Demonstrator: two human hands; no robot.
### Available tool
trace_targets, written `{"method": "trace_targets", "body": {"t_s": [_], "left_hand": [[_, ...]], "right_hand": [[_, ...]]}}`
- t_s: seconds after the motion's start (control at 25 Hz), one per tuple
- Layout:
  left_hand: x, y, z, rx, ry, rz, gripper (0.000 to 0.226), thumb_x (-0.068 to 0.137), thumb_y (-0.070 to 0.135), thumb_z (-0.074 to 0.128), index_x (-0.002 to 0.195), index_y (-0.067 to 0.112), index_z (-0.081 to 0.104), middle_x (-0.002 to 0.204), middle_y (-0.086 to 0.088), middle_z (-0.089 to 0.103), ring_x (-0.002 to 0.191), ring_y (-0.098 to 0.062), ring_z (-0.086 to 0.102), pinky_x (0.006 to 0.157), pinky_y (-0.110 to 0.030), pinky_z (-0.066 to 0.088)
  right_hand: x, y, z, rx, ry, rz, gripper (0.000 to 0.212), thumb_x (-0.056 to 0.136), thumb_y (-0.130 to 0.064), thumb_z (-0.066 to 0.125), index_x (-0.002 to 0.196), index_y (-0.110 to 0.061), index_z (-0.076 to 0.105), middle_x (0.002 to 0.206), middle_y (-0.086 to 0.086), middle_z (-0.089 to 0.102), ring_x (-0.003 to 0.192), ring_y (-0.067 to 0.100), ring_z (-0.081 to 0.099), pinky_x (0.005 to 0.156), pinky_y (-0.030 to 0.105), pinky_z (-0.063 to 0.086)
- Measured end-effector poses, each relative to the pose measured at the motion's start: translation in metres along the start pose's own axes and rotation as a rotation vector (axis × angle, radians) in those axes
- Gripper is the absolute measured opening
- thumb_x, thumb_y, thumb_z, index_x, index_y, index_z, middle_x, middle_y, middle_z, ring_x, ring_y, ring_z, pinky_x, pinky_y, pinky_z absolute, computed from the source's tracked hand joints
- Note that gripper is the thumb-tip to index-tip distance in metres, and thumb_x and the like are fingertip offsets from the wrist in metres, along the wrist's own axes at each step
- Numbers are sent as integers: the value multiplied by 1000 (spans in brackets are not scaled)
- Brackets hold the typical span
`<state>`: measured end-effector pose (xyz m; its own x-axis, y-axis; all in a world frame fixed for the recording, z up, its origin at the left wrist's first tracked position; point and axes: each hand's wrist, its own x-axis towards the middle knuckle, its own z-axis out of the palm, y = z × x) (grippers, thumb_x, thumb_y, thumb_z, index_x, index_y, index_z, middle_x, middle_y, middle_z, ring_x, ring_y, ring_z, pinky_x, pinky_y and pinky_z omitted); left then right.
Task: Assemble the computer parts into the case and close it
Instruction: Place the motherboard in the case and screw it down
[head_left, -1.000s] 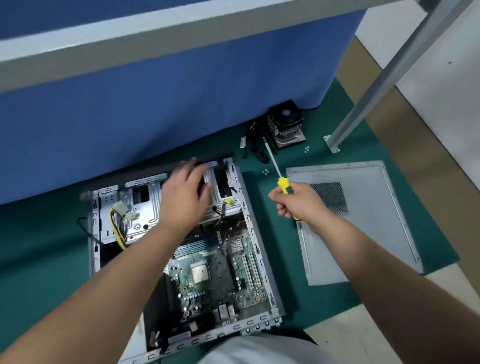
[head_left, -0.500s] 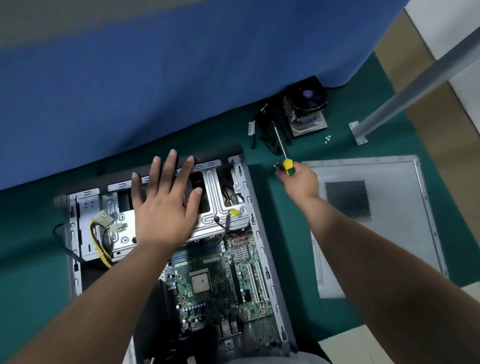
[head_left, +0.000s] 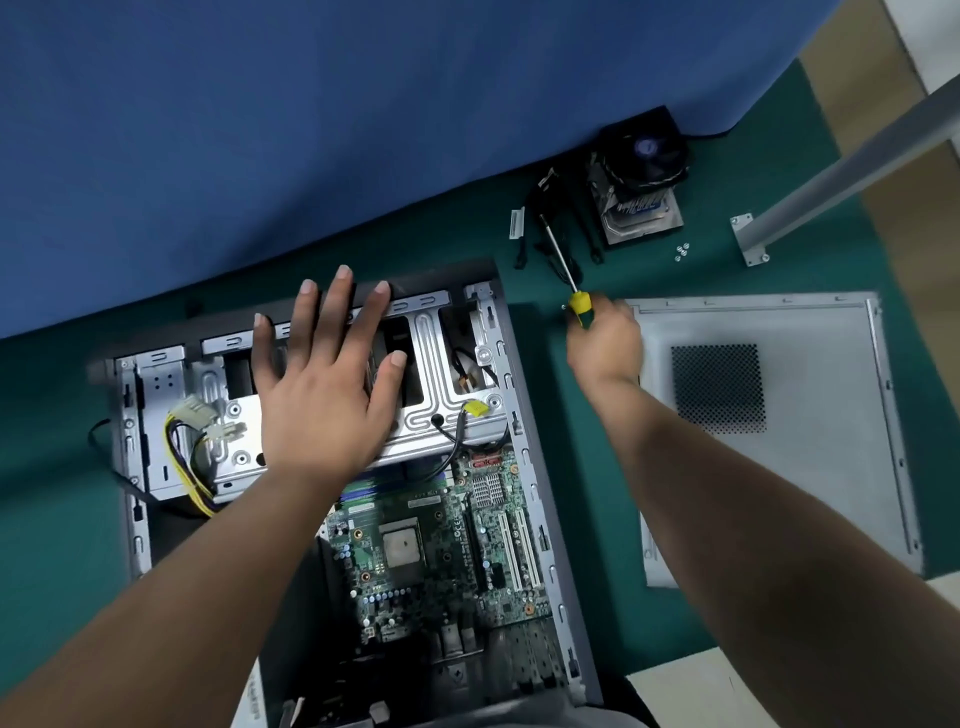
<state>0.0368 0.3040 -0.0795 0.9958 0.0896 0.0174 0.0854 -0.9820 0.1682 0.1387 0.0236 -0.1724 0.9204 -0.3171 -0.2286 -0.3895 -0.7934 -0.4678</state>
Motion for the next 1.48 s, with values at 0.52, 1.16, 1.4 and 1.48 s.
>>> {"method": "trace_targets", "body": {"t_s": [0.52,1.16,1.4,1.48], "left_hand": [[-1,-2,-18,-227,-73,21,54,105,53,31,158,41,31,171,12,13,159,-12,-1,125,-49,-10],[-167,-30,-54,-1699,-640,-332,17,83,19,78,97,10,80,101,-19,76,90,-24,74,83,-26,59],[-153,-46,-67,-1751,-859,-366,14,78,9,79,91,4,78,95,-16,75,82,-19,72,76,-22,60],[-151,-47,-70,-1754,-906,-400,11,80,7,76,90,5,79,93,-15,75,80,-18,71,76,-22,61]], "right_hand": [[-121,-38,-86,628,-118,-1,11,88,-19,67,80,-27,68,74,-4,70,59,9,59,56,29,47],[-303,-74,-81,759,-615,73,22,74,-21,91,87,-21,73,74,-1,73,59,8,60,49,23,48],[-295,-85,-86,728,-778,90,23,76,-18,90,91,-16,72,81,3,77,63,9,65,48,20,48],[-293,-86,-87,678,-799,78,24,77,-18,90,93,-16,72,87,6,79,64,8,66,49,20,49]]}}
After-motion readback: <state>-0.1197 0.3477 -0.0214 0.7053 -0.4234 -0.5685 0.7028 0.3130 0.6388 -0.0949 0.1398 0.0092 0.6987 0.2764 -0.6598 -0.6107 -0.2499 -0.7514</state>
